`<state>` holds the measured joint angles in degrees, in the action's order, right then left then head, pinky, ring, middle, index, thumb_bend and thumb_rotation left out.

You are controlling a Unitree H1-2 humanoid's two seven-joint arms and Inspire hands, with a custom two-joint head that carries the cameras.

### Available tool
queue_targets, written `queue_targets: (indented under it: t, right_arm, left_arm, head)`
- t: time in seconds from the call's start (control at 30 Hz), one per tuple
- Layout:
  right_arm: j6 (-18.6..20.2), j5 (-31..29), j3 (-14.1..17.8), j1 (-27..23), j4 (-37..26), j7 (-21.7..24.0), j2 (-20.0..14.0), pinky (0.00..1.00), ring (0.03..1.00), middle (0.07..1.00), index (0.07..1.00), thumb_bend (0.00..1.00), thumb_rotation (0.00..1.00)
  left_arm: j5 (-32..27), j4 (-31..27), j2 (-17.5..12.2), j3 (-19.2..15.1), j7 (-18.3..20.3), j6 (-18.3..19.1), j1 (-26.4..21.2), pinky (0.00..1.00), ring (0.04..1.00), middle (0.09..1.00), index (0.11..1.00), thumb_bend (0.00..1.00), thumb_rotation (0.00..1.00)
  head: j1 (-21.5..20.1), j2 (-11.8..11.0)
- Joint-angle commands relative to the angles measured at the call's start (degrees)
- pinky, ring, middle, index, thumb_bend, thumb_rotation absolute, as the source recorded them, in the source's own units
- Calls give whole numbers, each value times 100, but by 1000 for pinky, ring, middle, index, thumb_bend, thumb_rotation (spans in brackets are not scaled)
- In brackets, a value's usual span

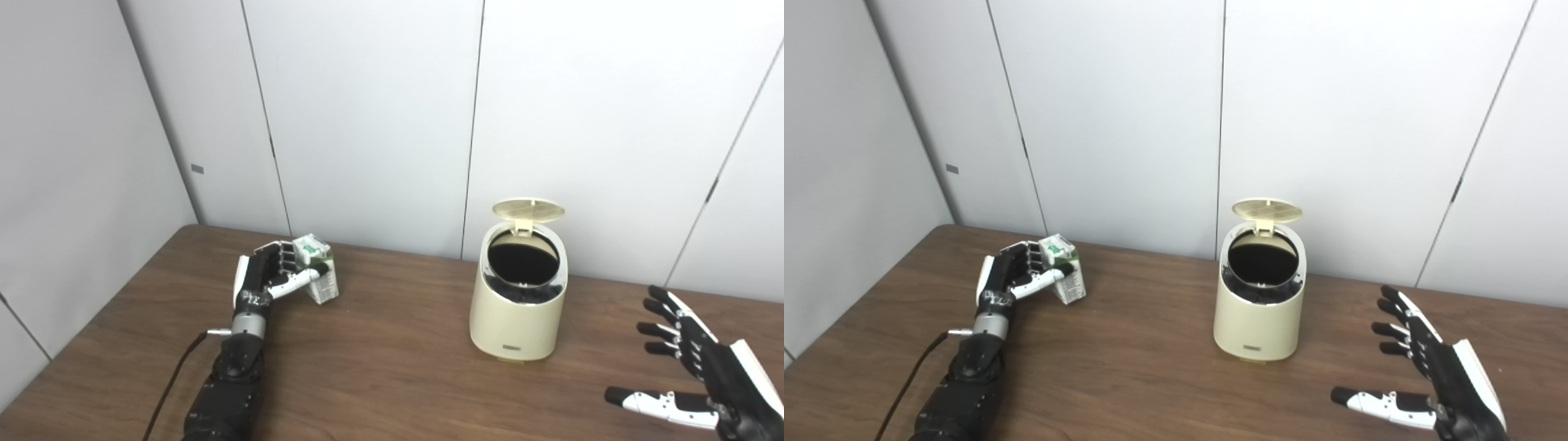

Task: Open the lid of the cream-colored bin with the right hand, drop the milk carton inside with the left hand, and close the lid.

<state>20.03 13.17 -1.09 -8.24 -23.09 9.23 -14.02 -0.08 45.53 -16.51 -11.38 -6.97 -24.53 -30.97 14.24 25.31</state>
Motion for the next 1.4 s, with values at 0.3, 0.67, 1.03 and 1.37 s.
queue_targets:
  t: [0.3, 0.67, 1.03, 1.37]
  right_arm:
    - [-707, 3, 48, -196, 375, -200, -36, 690, 817, 907, 921, 734, 0]
    - [-1259, 13, 87, -175, 890, -266, -93, 696, 818, 897, 916, 764, 0]
    - [-1761, 134, 13, -242, 1401, -363, -70, 706, 814, 884, 904, 783, 90]
    - [-1950, 254, -36, -210, 1466, -410, -39, 663, 789, 888, 907, 769, 87]
  left_arm:
    - [694, -2758, 448, 227, -491, 1179, 52, 456, 524, 492, 492, 523, 0]
    - [688, -4243, 640, 507, -129, 1726, 227, 489, 550, 497, 491, 522, 0]
    - [687, -4805, 905, 851, 184, 1866, 90, 482, 542, 497, 489, 523, 0]
    - [516, -4551, 1051, 1141, 626, 1579, -64, 527, 584, 511, 479, 522, 0]
  head:
    - [-127, 1]
    - [-504, 44]
    - [-857, 47]
    - [-1087, 39]
